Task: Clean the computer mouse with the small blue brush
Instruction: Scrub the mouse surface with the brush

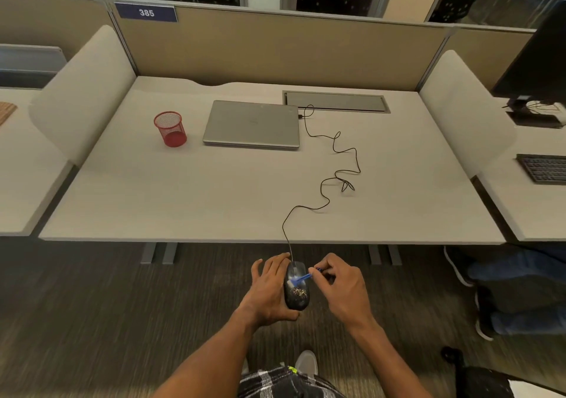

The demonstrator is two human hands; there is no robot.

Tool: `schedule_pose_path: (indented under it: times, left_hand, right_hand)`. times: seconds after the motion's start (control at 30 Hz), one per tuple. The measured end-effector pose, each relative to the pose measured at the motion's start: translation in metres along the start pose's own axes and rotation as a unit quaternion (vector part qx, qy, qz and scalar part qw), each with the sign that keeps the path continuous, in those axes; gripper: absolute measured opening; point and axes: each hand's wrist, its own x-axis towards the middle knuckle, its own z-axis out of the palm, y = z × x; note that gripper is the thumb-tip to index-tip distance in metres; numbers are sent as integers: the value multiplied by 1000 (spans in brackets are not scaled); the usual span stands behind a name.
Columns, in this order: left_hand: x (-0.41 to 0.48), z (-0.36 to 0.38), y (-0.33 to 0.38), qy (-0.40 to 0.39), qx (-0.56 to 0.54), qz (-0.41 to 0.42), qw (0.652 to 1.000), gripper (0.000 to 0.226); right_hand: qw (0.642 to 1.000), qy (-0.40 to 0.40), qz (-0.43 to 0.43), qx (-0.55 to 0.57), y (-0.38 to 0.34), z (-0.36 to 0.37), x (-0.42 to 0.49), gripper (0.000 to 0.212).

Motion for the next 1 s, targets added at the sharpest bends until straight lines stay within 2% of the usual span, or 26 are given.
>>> schedule_pose_path:
  times: [0.1,0.27,0.4,0.57,0.63,0.73,0.87,1.0]
  left_hand:
    - [0,1,-1,2,1,0,1000,127]
    - [-1,-1,0,9,1,4,1000,125]
    - [-2,-1,-1,4,8,1,1000,126]
    - [-1,-2,-1,12,-1,9,1000,126]
    - [-1,-2,-1,9,-3,8,1000,126]
    - [-1,-3,-2,8,-5,6,1000,127]
    - [0,-5,0,11,-12,0,1000,127]
    - [1,-6,0,7,-14,-2,1000,128]
  right_hand:
    - [998,-34,-32,-33,0,4,-1,12]
    - [996,18,-66,-53,3,3,-5,15]
    - [996,-45,-62,-50,5,3,-3,13]
    - [997,29,-50,-43,5,-5,4,10]
    - [999,-2,-43,-21,4,-9,8,10]
    - [997,-50,-31,-45,7,-12,11,12]
    - [999,20,-31,-26,10,-14,13,9]
    - [995,-88,-29,-28,6,-16,17,11]
